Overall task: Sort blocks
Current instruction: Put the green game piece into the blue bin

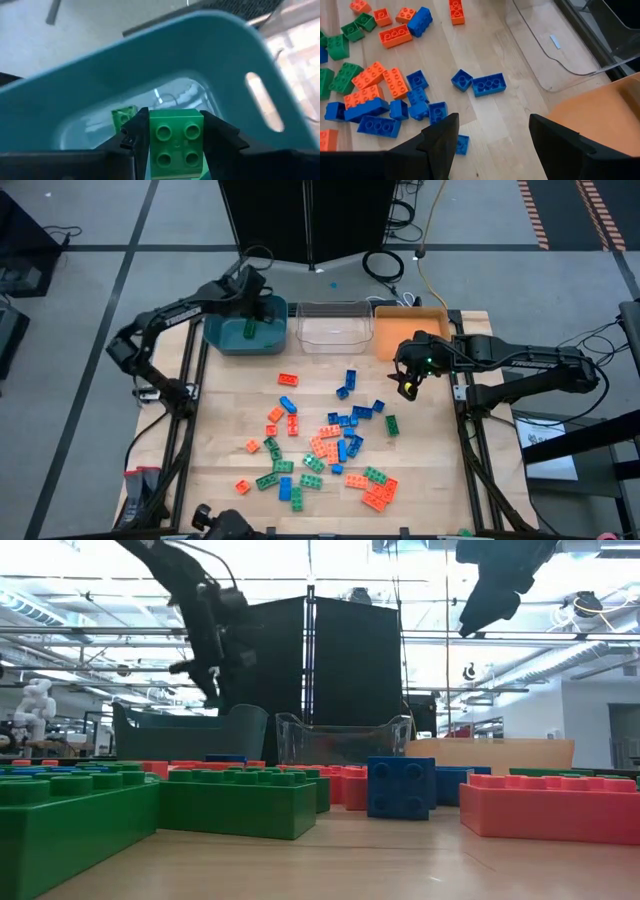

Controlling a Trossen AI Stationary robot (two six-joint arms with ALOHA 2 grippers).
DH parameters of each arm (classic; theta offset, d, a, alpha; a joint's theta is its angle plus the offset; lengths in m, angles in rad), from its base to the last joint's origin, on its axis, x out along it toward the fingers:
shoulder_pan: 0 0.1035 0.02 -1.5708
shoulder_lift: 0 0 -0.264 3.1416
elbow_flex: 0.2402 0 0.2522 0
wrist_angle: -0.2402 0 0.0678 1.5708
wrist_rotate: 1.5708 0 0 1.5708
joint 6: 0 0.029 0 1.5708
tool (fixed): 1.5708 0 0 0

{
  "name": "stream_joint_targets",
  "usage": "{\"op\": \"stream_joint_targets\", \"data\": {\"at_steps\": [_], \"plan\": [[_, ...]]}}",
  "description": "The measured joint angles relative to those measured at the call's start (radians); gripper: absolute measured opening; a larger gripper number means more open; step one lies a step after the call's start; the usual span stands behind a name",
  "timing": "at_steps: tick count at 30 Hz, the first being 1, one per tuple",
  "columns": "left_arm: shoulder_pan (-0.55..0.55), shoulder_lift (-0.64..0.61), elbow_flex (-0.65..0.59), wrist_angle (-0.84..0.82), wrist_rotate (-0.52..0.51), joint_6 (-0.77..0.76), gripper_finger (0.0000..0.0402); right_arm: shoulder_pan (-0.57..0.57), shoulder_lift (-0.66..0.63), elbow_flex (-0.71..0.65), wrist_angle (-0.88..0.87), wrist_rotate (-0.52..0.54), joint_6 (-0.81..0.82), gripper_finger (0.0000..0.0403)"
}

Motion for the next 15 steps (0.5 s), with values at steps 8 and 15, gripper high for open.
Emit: {"op": "stream_joint_targets", "data": {"at_steps": [8,15], "plan": [[-0.006,0.063,-0.039,0.085,0.068,-0.001,0.0144,0.0,0.0,0.0,0.0,0.0,0.027,0.024],[-0.006,0.072,-0.039,0.092,0.093,0.002,0.0166,0.0,0.0,0.0,-0.001,0.0,0.026,0.024]]}}
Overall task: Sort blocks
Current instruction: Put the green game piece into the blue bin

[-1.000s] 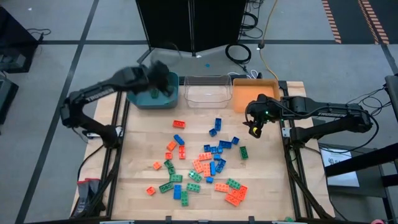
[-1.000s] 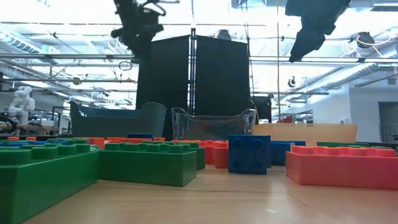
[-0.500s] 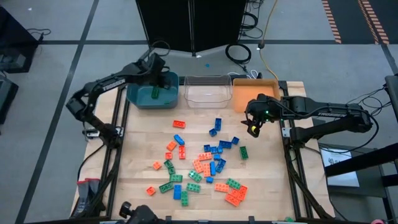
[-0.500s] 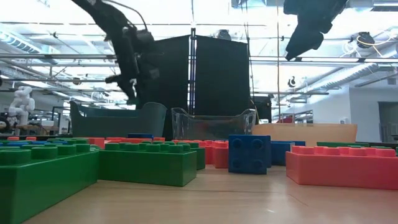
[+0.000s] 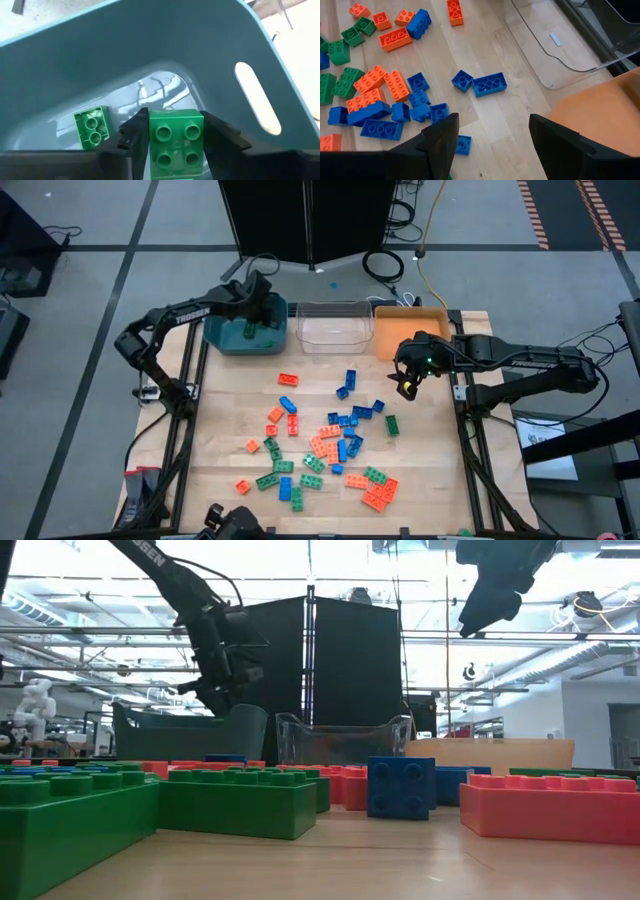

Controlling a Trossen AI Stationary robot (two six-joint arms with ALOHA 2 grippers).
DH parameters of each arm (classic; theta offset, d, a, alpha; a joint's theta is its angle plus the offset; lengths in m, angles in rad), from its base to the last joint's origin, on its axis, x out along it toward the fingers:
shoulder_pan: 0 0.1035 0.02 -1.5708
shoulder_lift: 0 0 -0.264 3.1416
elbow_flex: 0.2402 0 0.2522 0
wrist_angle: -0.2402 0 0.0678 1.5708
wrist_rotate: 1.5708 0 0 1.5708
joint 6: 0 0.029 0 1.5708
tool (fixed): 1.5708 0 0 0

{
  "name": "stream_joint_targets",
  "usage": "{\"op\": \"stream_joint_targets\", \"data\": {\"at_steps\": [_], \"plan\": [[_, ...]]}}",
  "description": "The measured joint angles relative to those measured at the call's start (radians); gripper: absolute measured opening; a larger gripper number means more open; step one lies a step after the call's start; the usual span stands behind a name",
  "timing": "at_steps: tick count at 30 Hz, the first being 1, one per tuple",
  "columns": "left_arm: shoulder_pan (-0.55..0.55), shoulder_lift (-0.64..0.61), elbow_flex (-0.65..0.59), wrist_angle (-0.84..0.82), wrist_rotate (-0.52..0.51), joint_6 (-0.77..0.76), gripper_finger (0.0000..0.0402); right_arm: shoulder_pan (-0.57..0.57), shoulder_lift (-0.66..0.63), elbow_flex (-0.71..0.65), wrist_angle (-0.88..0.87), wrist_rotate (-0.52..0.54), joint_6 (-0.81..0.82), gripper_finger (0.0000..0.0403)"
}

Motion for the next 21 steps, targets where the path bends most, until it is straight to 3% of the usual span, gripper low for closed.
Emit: {"op": "stream_joint_targets", "data": {"at_steps": [5,9,15,21], "plan": [[0.0,0.0,0.0,-0.012,0.0,0.001,0.0252,0.0,0.0,0.0,0.0,0.0,-0.006,0.024],[-0.001,-0.001,0.001,-0.016,0.001,0.023,0.0289,0.0,0.0,0.0,0.0,0.0,-0.006,0.024],[-0.049,-0.093,0.043,-0.03,0.063,0.089,0.0284,0.0,0.0,0.0,0.0,0.0,-0.007,0.024],[-0.229,-0.324,0.093,-0.069,0.095,0.171,0.0262,0.0,0.0,0.0,0.02,0.0,-0.007,0.024]]}}
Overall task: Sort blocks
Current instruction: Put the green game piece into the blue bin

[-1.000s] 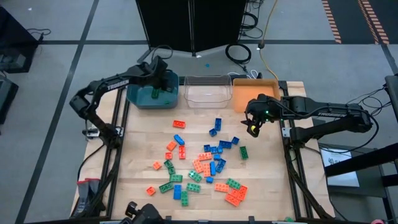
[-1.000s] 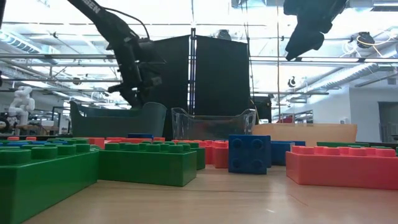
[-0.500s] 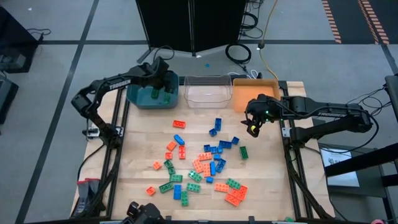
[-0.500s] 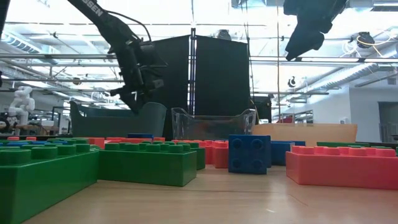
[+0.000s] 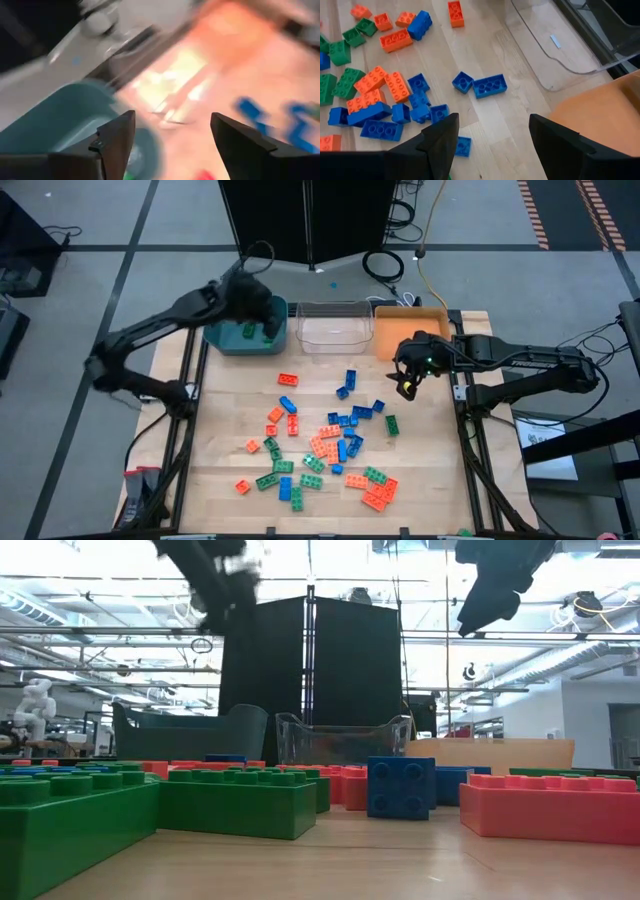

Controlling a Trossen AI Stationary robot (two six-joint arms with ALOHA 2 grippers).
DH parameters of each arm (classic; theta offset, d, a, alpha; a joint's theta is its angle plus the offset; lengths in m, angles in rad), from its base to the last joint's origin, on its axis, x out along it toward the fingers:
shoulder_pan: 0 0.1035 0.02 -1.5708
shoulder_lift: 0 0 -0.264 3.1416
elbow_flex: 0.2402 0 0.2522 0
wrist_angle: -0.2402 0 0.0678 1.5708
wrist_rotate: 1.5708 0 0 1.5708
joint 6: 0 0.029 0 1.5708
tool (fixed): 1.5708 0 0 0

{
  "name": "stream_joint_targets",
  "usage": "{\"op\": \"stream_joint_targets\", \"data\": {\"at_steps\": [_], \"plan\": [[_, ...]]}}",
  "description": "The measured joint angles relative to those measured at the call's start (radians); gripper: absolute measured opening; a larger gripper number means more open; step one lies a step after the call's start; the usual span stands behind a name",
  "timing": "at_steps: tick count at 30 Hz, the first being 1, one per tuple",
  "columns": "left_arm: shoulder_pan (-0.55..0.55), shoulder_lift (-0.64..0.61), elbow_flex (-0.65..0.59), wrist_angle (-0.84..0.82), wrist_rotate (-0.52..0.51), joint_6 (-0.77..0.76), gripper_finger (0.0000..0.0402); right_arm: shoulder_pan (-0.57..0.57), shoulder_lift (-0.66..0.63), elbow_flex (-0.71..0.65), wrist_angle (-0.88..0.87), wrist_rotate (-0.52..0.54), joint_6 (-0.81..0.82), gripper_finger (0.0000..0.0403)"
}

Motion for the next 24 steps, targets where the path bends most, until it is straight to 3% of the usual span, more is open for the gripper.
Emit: {"op": "stream_joint_targets", "data": {"at_steps": [5,13,18,24], "plan": [[-0.251,-0.145,0.003,-0.141,0.013,-0.026,0.0257,0.0,0.0,0.0,0.05,0.0,-0.02,0.024],[-0.622,-0.133,-0.049,-0.307,-0.129,-0.402,0.0257,0.0,0.0,0.0,0.053,0.0,-0.03,0.024],[-0.735,-0.066,-0.145,-0.306,-0.195,-0.673,0.0257,0.0,0.0,0.0,0.053,0.0,-0.03,0.024],[-0.815,0.048,-0.228,-0.272,-0.189,-0.952,0.0257,0.0,0.0,0.0,0.048,-0.001,-0.03,0.024]]}}
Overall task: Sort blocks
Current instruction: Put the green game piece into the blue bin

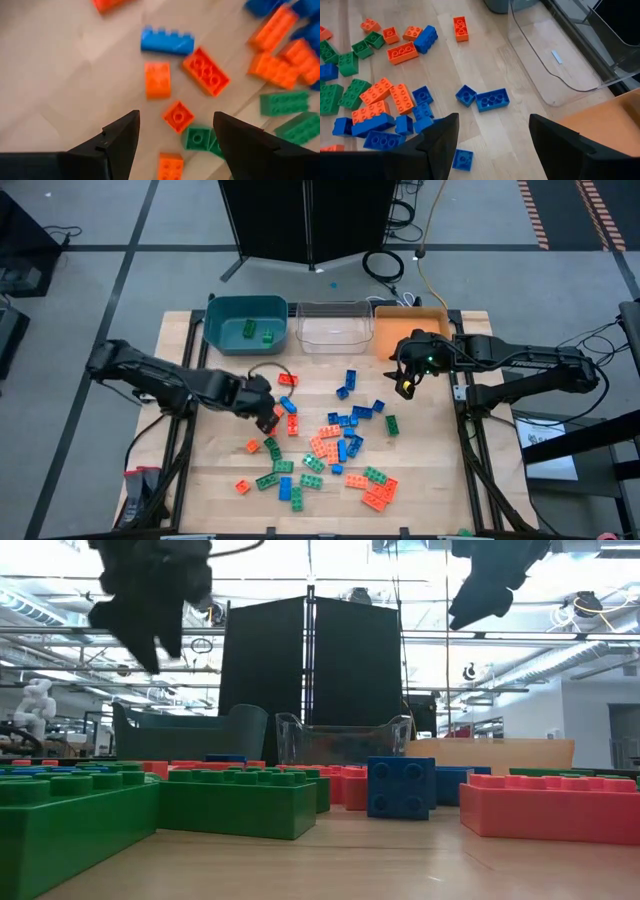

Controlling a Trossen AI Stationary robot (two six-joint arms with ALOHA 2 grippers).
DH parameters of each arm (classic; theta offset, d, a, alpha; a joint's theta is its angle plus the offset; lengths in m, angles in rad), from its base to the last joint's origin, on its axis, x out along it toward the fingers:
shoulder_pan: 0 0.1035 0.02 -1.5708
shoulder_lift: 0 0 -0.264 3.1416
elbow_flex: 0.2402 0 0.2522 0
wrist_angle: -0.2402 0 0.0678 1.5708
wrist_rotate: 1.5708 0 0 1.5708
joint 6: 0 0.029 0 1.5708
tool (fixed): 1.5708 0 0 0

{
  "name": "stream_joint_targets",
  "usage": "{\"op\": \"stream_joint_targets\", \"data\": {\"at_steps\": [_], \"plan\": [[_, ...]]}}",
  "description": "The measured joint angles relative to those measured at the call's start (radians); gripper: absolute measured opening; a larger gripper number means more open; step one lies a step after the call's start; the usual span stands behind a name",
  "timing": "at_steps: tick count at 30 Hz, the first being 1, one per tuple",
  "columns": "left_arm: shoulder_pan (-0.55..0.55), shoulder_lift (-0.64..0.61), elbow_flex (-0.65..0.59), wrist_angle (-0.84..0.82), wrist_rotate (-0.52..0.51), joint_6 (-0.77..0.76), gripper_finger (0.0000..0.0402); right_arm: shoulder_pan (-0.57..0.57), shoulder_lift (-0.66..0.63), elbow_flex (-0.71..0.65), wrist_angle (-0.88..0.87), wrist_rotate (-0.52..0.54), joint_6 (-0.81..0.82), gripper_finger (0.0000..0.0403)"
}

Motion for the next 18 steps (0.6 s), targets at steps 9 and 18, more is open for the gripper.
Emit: {"op": "stream_joint_targets", "data": {"at_steps": [9,18], "plan": [[-0.097,0.182,-0.005,0.108,0.072,-0.169,0.0257,0.0,0.0,0.0,-0.046,-0.001,-0.041,0.024],[-0.16,0.291,0.0,0.135,0.143,-0.274,0.0258,0.0,0.0,0.0,-0.051,-0.002,-0.067,0.024]]}}
